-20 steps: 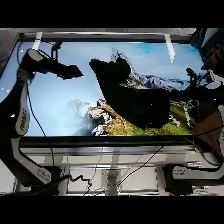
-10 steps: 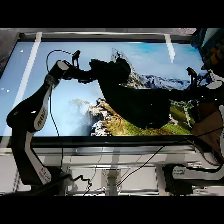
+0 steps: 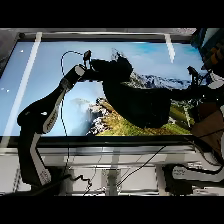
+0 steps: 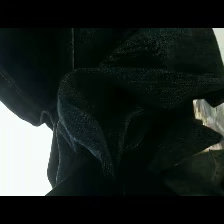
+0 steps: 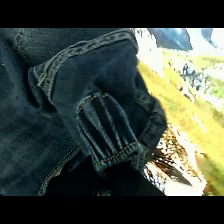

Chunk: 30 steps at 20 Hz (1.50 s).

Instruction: Fold the clothes and pants, and hang the long-sleeved shirts on hangers.

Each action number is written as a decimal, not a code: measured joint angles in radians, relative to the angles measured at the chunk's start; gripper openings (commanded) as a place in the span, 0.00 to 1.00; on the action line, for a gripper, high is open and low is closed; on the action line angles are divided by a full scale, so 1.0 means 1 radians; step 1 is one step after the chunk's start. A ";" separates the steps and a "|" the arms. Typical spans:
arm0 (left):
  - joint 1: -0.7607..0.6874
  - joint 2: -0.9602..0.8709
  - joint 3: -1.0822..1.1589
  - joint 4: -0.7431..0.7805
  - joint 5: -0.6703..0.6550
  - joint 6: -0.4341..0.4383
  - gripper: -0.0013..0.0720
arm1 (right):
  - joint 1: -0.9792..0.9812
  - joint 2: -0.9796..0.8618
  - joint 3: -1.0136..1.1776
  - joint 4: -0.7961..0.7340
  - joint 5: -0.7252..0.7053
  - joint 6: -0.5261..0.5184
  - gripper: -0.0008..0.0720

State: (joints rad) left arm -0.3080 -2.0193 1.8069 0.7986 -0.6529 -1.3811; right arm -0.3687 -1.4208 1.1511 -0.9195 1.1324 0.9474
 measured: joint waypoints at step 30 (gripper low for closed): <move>0.042 0.816 -0.166 0.612 -0.398 0.000 0.05 | 0.003 0.595 0.096 -0.241 0.028 0.263 0.11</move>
State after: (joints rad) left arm -0.2665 -1.2034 1.6413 1.4101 -1.0508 -1.3811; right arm -0.3660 -0.8257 1.2469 -1.1606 1.1606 1.2102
